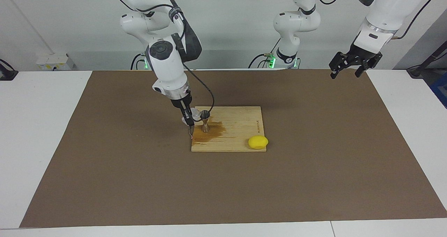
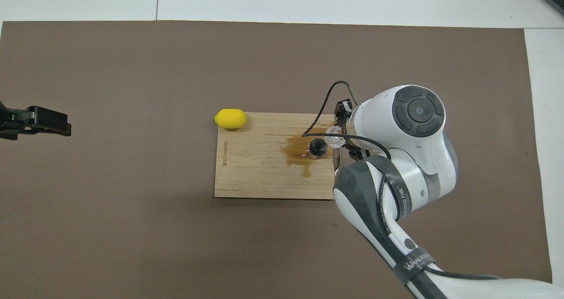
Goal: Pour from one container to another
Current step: 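Tilt the glass cup with the right gripper to pour into the metal cup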
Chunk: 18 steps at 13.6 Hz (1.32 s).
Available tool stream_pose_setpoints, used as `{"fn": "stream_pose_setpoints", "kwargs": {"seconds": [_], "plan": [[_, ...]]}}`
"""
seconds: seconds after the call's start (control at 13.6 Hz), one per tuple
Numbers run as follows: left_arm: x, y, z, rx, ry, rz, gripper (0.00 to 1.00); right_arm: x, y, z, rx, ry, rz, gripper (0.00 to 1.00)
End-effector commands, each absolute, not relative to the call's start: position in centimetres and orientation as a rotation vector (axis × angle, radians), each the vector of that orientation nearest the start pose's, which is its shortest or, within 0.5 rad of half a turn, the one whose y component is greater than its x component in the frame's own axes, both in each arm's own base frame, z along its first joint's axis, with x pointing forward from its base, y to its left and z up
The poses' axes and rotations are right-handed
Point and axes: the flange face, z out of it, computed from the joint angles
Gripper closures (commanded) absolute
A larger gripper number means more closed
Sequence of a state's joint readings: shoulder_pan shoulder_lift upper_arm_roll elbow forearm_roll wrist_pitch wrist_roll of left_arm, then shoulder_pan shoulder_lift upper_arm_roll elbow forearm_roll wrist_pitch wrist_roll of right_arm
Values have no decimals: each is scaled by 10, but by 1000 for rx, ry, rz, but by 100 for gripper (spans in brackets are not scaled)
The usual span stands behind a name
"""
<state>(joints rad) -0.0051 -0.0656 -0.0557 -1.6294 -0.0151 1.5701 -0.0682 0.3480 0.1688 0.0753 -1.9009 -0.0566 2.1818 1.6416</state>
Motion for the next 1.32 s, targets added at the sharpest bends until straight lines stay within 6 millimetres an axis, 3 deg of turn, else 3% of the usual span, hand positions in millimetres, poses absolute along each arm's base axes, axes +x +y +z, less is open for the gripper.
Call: {"fn": "stream_pose_setpoints", "kwargs": {"seconds": [0.0, 0.59, 0.88, 1.25], "plan": [[528, -35, 637, -3153, 0, -13, 0, 557, 263, 425, -2584, 1673, -259, 100], [526, -47, 638, -3152, 48, -13, 0, 543, 284, 430, -2710, 1561, -467, 100], [525, -42, 638, -3152, 39, 8, 0, 536, 293, 433, -2775, 1471, -584, 100], [526, -41, 636, -3152, 37, 8, 0, 539, 294, 439, -2745, 1522, -531, 100]]}}
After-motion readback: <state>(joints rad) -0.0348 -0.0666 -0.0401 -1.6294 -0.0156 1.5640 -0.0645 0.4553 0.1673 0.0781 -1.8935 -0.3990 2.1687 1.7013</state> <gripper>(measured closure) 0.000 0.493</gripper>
